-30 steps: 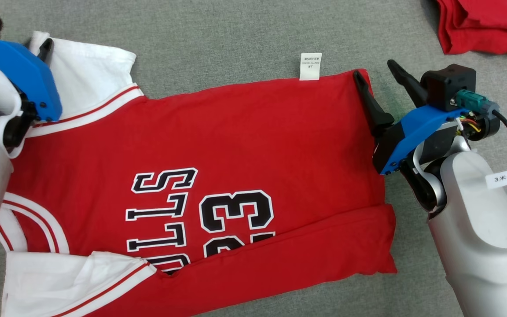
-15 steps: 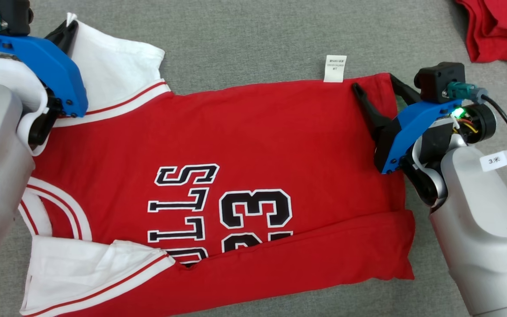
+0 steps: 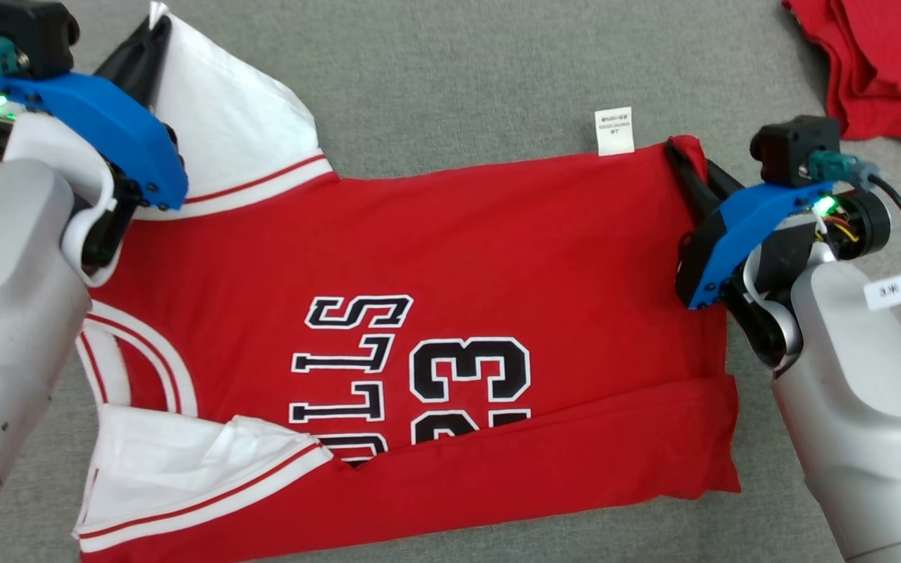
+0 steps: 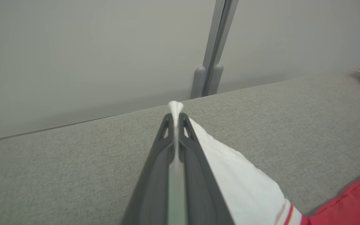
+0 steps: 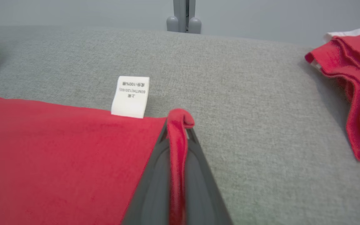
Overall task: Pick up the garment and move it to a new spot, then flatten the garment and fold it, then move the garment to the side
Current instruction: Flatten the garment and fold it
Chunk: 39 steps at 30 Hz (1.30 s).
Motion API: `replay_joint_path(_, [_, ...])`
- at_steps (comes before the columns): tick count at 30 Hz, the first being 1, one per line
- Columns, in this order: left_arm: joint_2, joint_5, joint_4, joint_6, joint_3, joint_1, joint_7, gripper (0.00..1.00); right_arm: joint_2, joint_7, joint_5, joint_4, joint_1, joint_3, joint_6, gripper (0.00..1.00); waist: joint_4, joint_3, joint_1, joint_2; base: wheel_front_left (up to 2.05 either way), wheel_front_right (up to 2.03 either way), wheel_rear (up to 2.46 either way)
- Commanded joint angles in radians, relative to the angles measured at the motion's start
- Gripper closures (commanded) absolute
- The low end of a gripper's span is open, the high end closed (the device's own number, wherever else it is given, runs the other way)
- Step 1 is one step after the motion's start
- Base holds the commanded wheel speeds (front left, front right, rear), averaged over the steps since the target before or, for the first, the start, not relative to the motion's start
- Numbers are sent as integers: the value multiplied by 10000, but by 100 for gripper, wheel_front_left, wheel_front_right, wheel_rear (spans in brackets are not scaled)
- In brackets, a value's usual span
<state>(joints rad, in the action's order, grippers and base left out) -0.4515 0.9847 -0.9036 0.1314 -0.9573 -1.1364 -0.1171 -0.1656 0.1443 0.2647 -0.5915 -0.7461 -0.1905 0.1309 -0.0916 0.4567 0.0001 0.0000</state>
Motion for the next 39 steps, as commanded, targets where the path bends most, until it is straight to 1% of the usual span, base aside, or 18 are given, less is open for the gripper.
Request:
replay_joint_path(1, [-5, 82, 120, -17, -72, 204, -176, 100, -70, -234, -42, -13, 219, 38, -1, 100, 152, -267, -1, 0, 0, 0, 0])
replay_joint_path(5, [-122, 282, 640, -17, -250, 662, -667, 100, -149, -821, -23, -134, 528, 24, 0, 100, 385, -695, -1, 0, 0, 0, 0])
replay_joint_path(8, [-331, 366, 1059, -17, -334, 1027, -1020, 100, -213, -1204, 0, -204, 799, 10, 0, 100, 541, -975, -1, 0, 0, 0, 0])
replay_joint_path(12, [-521, 424, 1663, -17, -180, 1717, -1339, 100, -304, -1590, 15, -340, 1165, 13, 0, 100, 736, -1319, -1, 0, 0, 0, 0])
replay_joint_path(15, [-705, 408, 2279, -95, 45, 2327, -1433, 100, -417, -1879, 32, -420, 1411, -20, 0, 100, 884, -1548, -1, 0, 0, 0, 0])
replay_joint_path(19, [-895, 238, 3320, -365, 380, 3263, -1484, 100, -576, -2235, 34, -497, 1776, -46, 0, 100, 1075, -1813, -1, 0, 0, 0, 0])
replay_joint_path(24, [-1215, -38, 4709, -883, 1047, 4557, -1484, 100, -733, -2628, 83, -551, 2161, -72, 0, 100, 1208, -2044, -1, 0, 0, 0, 0])
replay_joint_path(29, [-1539, -70, 5613, -1257, 1470, 5853, -1487, 100, -895, -3003, 195, -605, 2513, -141, 0, 100, 1284, -2224, -1, 0, 0, 0, 0])
replay_joint_path(33, [-1581, -18, 5926, -1423, 1644, 6478, -1486, 100, -948, -3284, 259, -618, 2738, -102, 0, 100, 1305, -2315, -1, 0, 0, 0, 0])
replay_joint_path(39, [-1407, -5, 6334, -1660, 1891, 7639, -1487, 100, -920, -3807, 388, -437, 3421, -4, 0, 100, 1336, -2509, -1, 0, 0, 0, 0])
